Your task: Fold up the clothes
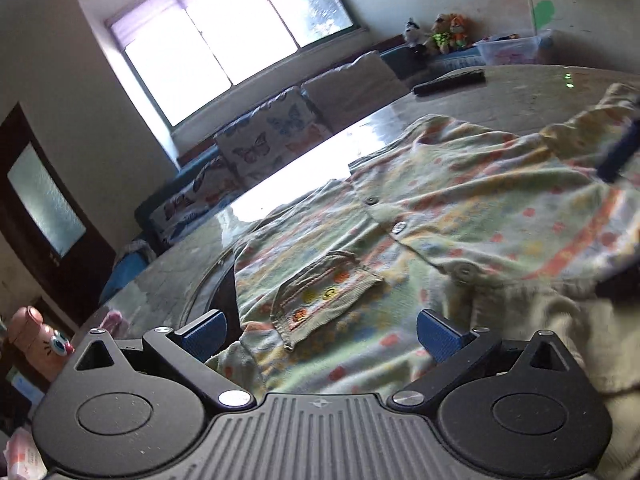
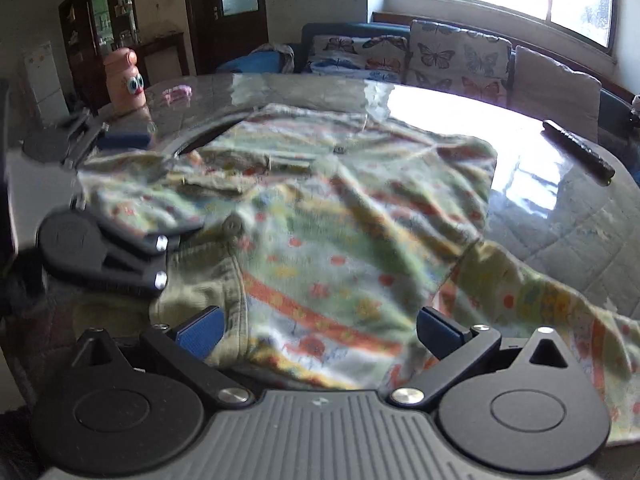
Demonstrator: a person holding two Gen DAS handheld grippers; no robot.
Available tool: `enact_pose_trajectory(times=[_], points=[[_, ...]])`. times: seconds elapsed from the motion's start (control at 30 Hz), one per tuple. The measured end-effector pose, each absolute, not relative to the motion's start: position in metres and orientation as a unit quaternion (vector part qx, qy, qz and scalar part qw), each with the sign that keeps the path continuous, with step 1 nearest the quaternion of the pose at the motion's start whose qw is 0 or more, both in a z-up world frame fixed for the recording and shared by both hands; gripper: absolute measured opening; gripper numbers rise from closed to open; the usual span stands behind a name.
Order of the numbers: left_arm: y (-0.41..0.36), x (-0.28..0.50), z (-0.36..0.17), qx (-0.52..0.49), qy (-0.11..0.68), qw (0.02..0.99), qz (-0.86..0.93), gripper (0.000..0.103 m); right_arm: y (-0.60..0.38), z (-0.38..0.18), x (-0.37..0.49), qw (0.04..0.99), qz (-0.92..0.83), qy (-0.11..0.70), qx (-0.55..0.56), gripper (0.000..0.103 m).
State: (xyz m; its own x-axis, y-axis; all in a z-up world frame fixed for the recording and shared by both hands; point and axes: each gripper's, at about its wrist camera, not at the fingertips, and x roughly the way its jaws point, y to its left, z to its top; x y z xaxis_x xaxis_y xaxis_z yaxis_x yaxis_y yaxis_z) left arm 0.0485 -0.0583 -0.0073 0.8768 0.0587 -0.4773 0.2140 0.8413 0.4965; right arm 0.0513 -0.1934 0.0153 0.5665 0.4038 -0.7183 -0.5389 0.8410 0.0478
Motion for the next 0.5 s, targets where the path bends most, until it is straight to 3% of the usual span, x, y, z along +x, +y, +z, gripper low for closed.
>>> enact_pose_trajectory(times=[0.3,0.5], points=[[-0.055,0.060,0.018,0.248,0.225,0.941,-0.054,0.103,-0.196,0.022,0.118,0.880,0.277,0.382,-0.046,0.103],[-0.077,0.071,0.006,0.259,0.222,0.934,-0.104,0.103,-0.194,0.007,0.156,0.869,0.278,0.407,-0.028,0.103]])
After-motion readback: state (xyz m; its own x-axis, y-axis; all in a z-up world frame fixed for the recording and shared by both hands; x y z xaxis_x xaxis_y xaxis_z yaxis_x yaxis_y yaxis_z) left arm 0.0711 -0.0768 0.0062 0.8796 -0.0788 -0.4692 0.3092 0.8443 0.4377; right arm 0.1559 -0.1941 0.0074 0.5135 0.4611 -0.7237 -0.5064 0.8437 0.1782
